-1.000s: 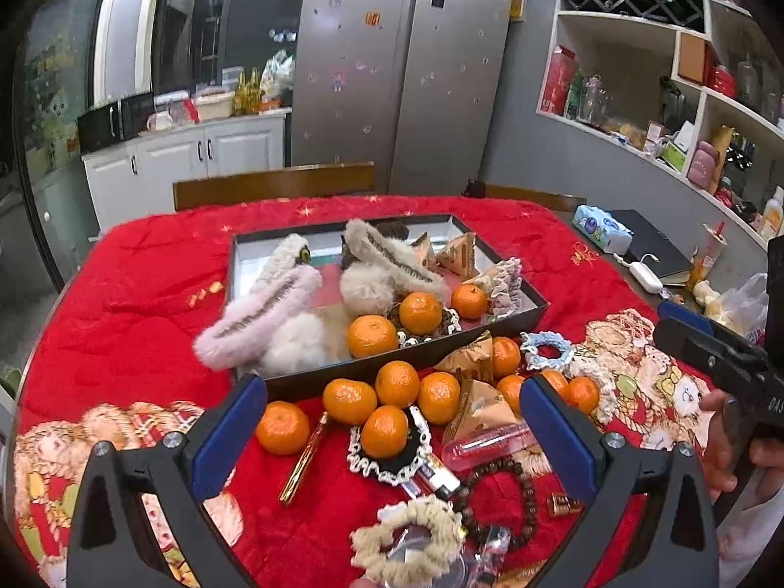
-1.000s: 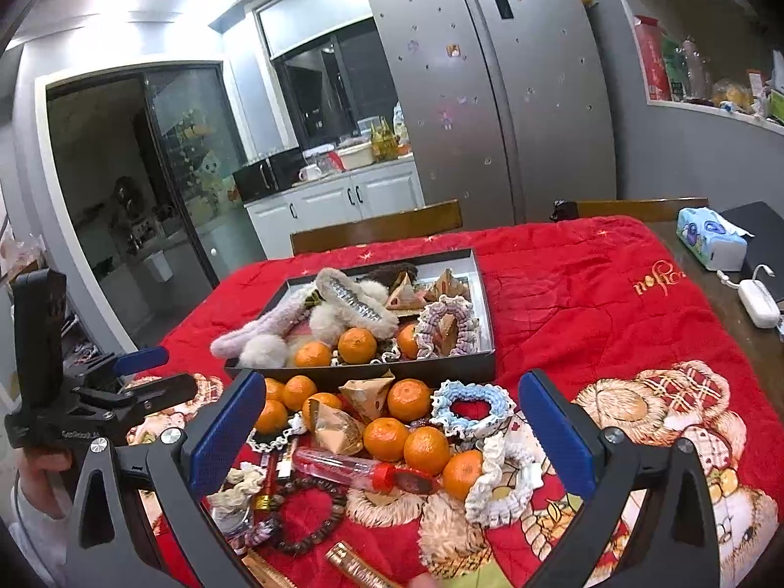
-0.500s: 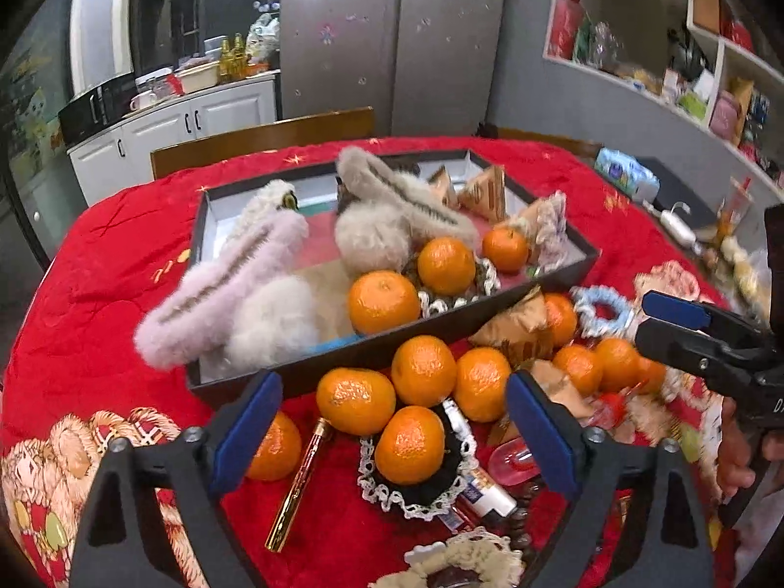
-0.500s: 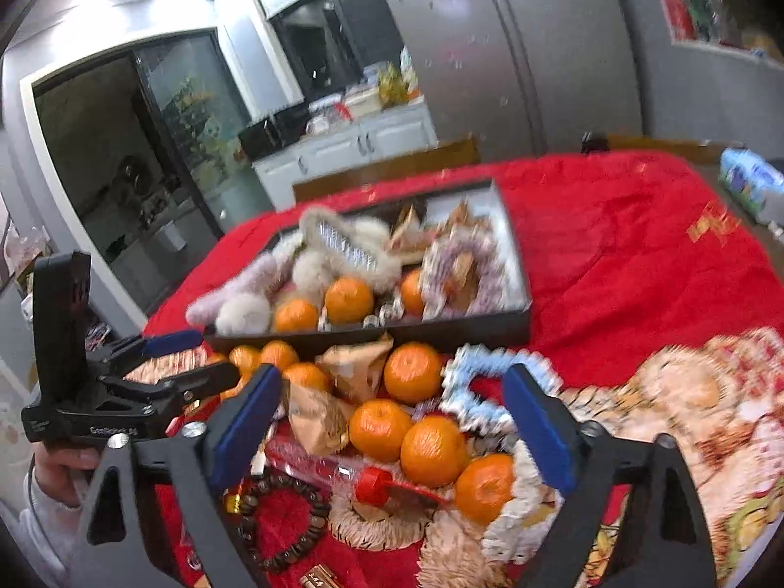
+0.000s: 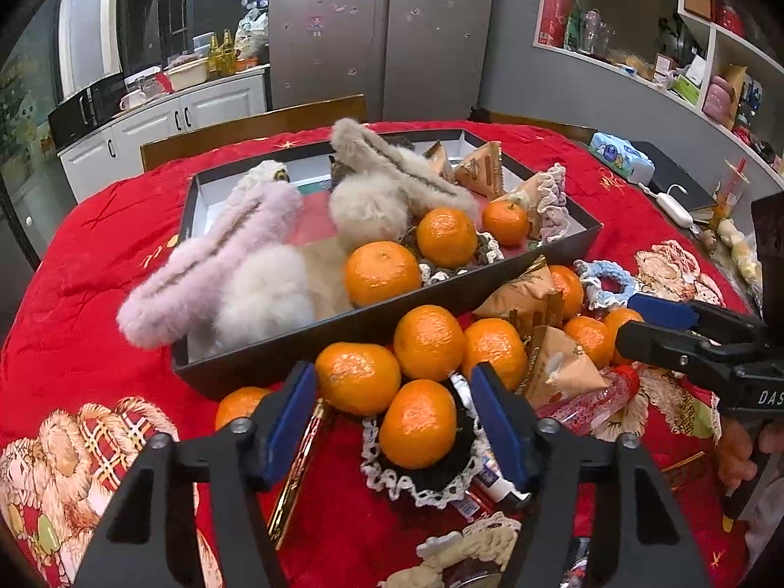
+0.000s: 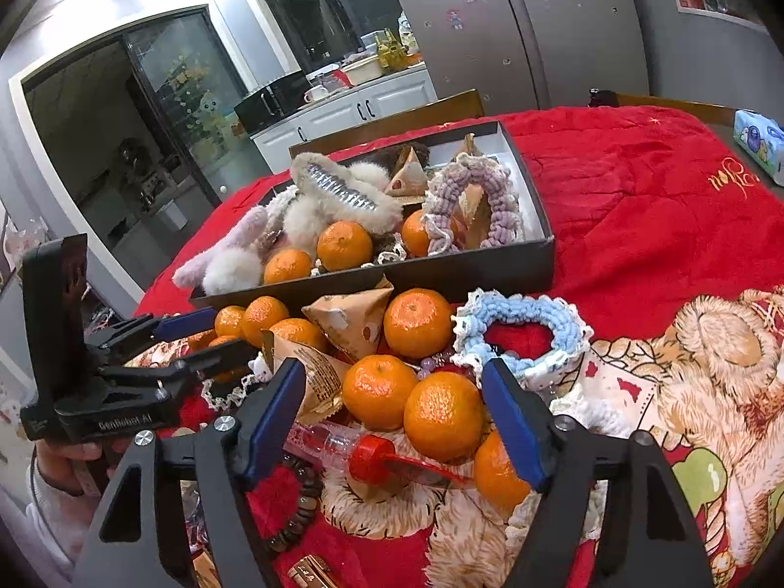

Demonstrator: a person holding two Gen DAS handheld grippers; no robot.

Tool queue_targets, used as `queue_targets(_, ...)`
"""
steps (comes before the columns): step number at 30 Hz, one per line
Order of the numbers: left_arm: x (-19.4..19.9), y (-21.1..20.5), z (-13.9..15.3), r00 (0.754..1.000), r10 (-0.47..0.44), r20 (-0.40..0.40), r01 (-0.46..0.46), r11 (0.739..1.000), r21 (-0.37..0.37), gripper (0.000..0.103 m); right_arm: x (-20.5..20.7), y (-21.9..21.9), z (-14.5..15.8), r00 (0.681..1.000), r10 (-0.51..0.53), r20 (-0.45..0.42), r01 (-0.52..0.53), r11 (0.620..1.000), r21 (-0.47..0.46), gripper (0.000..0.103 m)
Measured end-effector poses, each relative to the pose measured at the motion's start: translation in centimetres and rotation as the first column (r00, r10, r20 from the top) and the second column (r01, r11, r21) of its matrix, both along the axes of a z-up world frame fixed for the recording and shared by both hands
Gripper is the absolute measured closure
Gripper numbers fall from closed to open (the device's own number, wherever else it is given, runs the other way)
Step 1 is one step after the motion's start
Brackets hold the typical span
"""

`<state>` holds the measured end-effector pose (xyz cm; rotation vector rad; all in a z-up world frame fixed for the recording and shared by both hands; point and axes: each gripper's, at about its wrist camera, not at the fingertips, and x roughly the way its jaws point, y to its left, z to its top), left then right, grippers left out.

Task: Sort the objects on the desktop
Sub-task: 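Move the left tool onto a loose orange while the right tool approaches another orange, then close the left tool on its orange while the right tool closes on another orange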

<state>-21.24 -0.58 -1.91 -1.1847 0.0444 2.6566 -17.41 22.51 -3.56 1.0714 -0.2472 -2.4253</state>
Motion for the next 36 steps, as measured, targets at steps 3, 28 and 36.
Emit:
queue_targets(3,0.3,-0.1,-0.3,1.000,-0.002,0.002,0.002,1.000,-0.018,0.040,0.2,-0.1,-0.2,1.000,-0.002,-0.004,0.002,1.000,0.016,0.030)
queue_targets(28,2.7,0.8,-0.9,0.999,-0.032,-0.011,0.032,0.999,-0.026,0.067,0.9,-0.6,-0.7,0.998,-0.048,-0.040,0.052,0.991,0.120,0.053)
queue_targets(36,2.4,0.5,-1.2,0.999,-0.033,-0.002,0.033,0.999,0.019,0.067,1.0,-0.5,-0.6,0.999,-0.047,-0.019,0.049,0.986,0.160,0.058)
